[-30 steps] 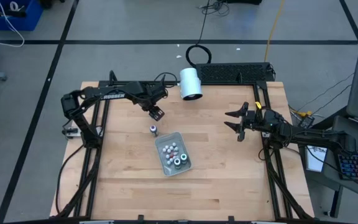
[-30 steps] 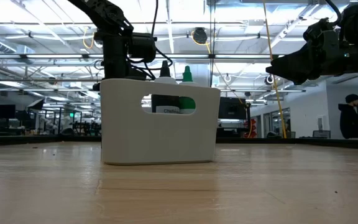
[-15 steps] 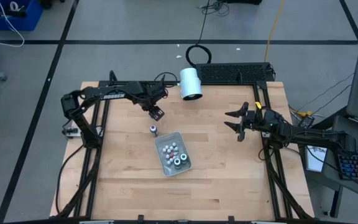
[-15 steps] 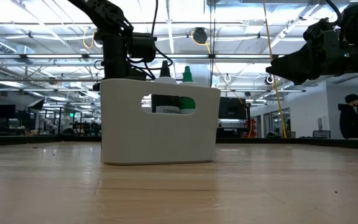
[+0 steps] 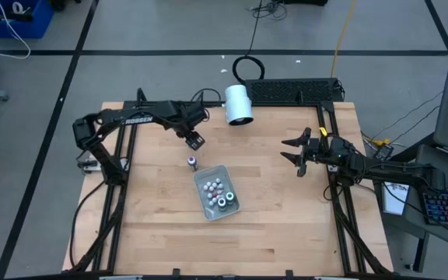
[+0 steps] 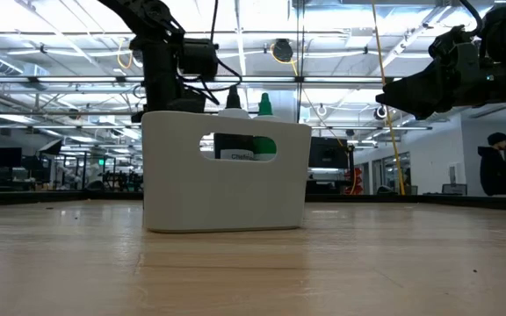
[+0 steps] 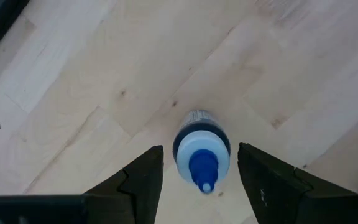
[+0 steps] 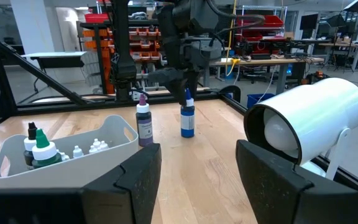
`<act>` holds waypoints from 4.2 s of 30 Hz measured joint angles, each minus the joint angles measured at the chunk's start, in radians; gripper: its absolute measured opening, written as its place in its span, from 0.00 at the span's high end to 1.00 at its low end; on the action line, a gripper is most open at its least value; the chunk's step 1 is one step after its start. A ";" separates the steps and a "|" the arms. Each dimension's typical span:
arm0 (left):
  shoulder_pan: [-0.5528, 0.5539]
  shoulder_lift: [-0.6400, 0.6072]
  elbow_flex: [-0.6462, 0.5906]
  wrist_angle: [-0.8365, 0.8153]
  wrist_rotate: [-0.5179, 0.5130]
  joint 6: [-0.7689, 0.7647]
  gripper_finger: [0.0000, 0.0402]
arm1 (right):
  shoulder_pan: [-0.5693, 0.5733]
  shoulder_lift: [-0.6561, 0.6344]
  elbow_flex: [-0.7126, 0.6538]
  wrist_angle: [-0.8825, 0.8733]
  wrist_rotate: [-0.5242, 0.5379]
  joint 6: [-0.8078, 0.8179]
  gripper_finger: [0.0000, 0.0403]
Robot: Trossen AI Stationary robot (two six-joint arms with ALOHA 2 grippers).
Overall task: Pick & Place food coloring
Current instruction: Put the large blue food coloring bottle into the gray bin
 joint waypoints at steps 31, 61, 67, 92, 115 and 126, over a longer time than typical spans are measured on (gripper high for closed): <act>-0.002 0.014 -0.001 0.002 -0.008 -0.022 0.48 | 0.000 0.000 0.000 0.000 0.000 0.000 0.51; -0.007 0.022 -0.001 -0.009 0.004 0.006 0.70 | 0.000 0.000 0.000 0.000 0.000 0.000 0.51; -0.060 -0.039 0.002 -0.061 -0.006 0.022 0.70 | 0.000 0.000 0.000 0.000 0.000 0.000 0.51; -0.784 -0.014 0.424 -0.247 -0.114 -0.162 0.70 | 0.000 0.000 0.000 0.000 0.000 0.000 0.51; -0.874 0.227 0.574 -0.285 -0.057 -0.150 0.70 | 0.000 0.000 0.000 0.000 0.000 0.000 0.51; -0.842 0.246 0.574 -0.299 -0.028 -0.134 0.70 | 0.000 0.000 0.000 0.000 0.000 0.000 0.51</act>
